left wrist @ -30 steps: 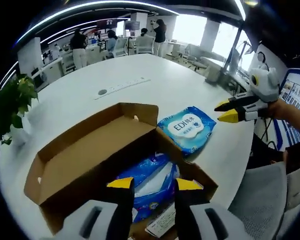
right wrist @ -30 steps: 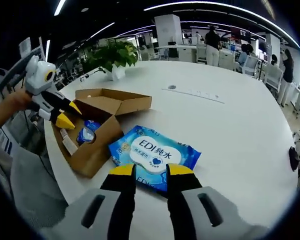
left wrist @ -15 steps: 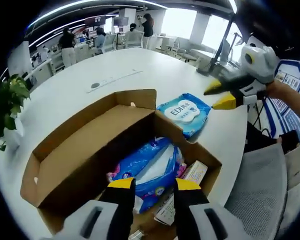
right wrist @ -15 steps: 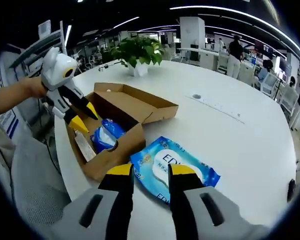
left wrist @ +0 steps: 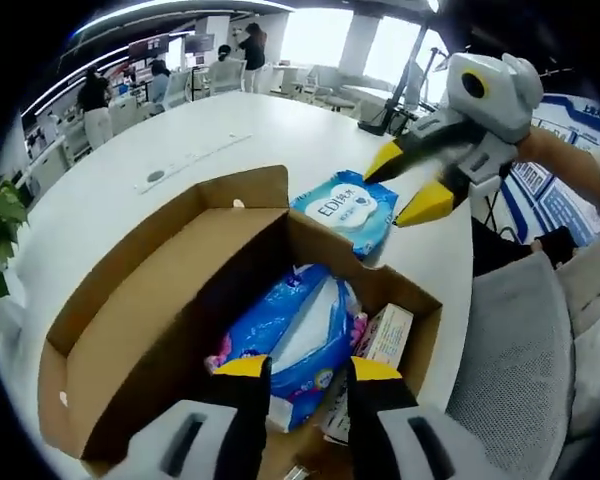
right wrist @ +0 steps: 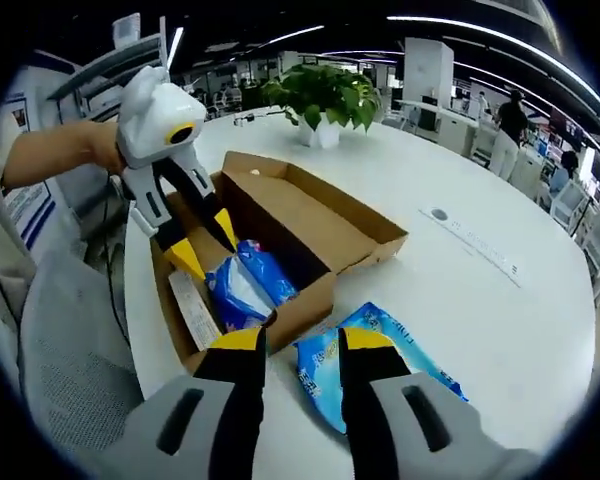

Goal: Operate the shoe box by opening the lid, removing the specified soft item, and placing it in the target area until the item is outside and the box remains undamaged.

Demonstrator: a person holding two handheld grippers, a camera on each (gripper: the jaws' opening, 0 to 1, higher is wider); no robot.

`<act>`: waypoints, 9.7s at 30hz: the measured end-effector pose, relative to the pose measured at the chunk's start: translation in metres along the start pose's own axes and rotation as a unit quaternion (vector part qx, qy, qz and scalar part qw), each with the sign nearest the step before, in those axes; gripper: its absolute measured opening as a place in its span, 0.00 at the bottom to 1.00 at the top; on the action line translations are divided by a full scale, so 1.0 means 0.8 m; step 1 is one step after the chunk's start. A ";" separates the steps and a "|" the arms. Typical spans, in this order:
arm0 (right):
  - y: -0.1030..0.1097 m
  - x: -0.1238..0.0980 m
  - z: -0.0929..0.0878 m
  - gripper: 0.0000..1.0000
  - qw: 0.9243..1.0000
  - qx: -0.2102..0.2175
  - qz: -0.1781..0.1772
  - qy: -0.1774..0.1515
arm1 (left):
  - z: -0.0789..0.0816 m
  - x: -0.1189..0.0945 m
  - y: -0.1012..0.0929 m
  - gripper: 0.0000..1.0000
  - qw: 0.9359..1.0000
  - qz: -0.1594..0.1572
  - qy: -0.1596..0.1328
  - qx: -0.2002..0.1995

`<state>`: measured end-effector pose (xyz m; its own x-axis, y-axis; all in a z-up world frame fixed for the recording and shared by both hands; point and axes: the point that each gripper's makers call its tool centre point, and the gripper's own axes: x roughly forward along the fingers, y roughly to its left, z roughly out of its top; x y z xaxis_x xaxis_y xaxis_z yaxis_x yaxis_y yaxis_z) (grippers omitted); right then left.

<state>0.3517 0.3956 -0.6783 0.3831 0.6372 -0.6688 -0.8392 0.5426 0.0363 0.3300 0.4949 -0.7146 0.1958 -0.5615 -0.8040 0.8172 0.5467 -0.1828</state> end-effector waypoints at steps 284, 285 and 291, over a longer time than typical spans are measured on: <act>-0.140 -0.174 -0.095 0.46 0.990 -0.105 -0.037 0.084 | 0.233 0.042 -0.140 0.69 0.988 -0.035 -0.123 0.091; -0.137 -0.173 -0.093 0.46 0.990 -0.107 -0.035 0.084 | 0.229 0.037 -0.138 0.70 0.988 -0.032 -0.125 0.087; -0.113 -0.162 -0.074 0.48 0.989 -0.121 -0.021 0.077 | 0.207 0.007 -0.124 0.75 0.987 -0.009 -0.154 0.049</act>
<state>0.3551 0.2315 -0.6392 0.3724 0.5154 -0.7718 -0.8986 0.4081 -0.1610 0.3400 0.3350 -0.6073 0.3250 -0.7410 -0.5877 0.8676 0.4808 -0.1265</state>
